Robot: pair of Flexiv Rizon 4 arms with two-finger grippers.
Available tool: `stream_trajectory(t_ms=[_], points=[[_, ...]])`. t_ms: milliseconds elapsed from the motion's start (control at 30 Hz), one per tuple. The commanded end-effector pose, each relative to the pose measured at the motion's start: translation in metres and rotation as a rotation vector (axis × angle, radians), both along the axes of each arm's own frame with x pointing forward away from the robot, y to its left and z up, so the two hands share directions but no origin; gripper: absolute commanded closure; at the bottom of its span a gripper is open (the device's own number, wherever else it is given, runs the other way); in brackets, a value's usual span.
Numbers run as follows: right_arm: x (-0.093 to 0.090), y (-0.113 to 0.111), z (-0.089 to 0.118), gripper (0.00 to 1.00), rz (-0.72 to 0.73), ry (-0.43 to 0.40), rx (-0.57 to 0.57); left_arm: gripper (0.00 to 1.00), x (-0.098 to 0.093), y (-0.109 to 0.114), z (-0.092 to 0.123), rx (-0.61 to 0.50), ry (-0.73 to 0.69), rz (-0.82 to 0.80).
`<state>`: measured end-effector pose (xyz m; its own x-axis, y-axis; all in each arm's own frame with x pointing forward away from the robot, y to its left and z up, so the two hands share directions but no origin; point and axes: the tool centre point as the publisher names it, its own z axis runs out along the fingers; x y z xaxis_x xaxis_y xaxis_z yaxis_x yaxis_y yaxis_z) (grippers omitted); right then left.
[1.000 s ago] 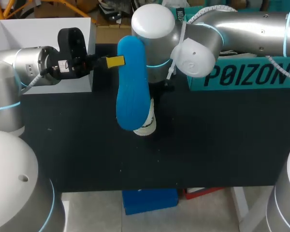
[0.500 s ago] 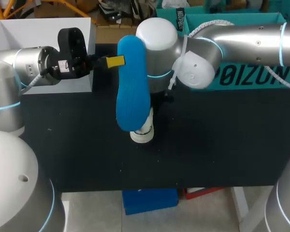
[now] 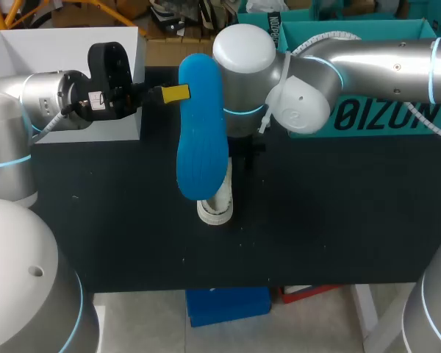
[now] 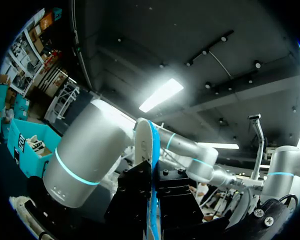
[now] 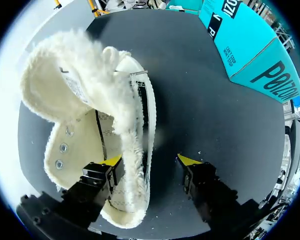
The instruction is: Take the shoe out of the shoebox, open the shoe tongue, remove and reinsert the insole, then place the shoe into the shoebox
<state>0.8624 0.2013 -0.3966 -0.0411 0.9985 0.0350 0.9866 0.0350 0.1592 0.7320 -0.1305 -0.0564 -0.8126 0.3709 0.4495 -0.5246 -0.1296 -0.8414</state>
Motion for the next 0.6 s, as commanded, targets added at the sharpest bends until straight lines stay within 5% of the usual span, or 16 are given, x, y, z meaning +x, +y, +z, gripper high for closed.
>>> stream_trajectory(t_ms=[33,333,600], points=[[-0.004,-0.014,0.033,0.0,0.005,-0.016,0.005,1.0,-0.001,0.0,-0.001,0.0,-0.002,0.002],[-0.005,-0.03,0.068,0.0,0.019,-0.039,0.119,1.0,-0.001,0.0,-0.001,0.0,-0.002,0.002],[-0.012,-0.044,0.089,0.0,0.052,-0.037,0.369,1.0,-0.001,0.0,-0.001,0.0,-0.002,0.002]])
